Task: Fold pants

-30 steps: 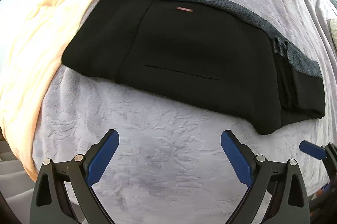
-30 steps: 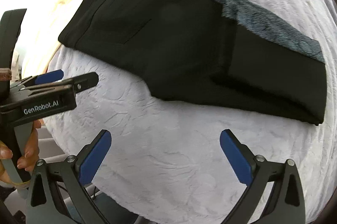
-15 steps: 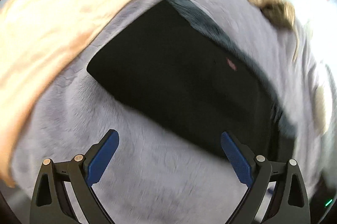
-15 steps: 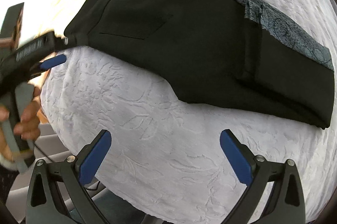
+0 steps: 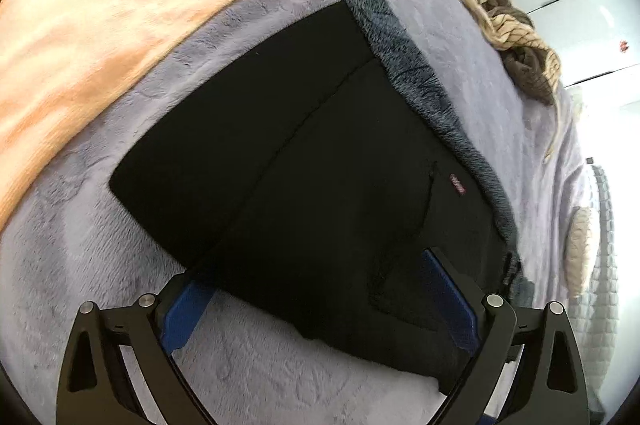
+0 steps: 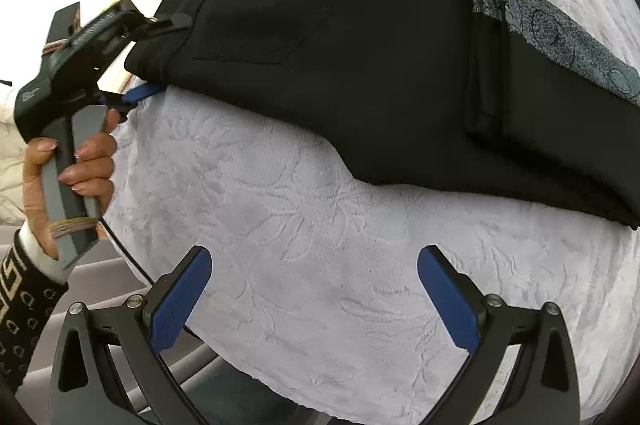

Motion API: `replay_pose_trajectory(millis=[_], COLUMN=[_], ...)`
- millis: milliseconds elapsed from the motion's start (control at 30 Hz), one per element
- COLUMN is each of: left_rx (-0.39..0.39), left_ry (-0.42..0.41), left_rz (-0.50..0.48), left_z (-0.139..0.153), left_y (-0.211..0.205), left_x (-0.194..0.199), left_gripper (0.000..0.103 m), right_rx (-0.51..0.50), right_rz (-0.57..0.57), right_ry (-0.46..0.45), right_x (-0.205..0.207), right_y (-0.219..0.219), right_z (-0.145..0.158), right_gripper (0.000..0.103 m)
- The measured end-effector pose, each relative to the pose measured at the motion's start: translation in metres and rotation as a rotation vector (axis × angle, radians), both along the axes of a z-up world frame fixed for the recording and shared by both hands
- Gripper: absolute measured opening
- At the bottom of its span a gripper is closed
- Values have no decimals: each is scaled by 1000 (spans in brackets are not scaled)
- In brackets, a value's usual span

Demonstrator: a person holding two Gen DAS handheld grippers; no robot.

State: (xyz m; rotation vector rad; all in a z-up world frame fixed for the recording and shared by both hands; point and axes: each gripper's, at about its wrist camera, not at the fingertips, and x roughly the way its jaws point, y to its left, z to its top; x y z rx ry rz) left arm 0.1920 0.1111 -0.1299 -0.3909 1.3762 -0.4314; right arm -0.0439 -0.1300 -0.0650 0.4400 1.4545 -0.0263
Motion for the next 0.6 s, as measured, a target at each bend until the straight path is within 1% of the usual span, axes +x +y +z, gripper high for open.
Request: replay_pose_trajectory(millis=[33,133,233,267,367,433,500,600], left_rx=[16,70,139,177,310,389,449,526], left_ry=[-1,-17,-72,-109,-225,-299,-365,-443], left_rz=[-3,-7,-16,-23,-62,-83,-107,-144], left_z=[-2,-1,7,11,21,27,32,37], left_y=[-9,-17,-25,-29,-42,-49,-55,-67], left_x=[6,4,-2,-6,-19,-28,-36,-47], left_gripper=[98,98,96,94,79,64,58,54], right_rx=[0,8,23,24,22,9,3,9], right_rz=[-1,-6,-9,-7,15,48,78,116], right_ry=[-6,-37,-83,-96,-112,-112,-111,-77], right_x=[3,13,33,42,72,98,123,164], right_y=[-1,-6,-14,-17,-25,-28,-26,-22], right_z=[2,16,38,46,67,81,92,102], right_gripper=[103,103,103,103,103,103,103,103])
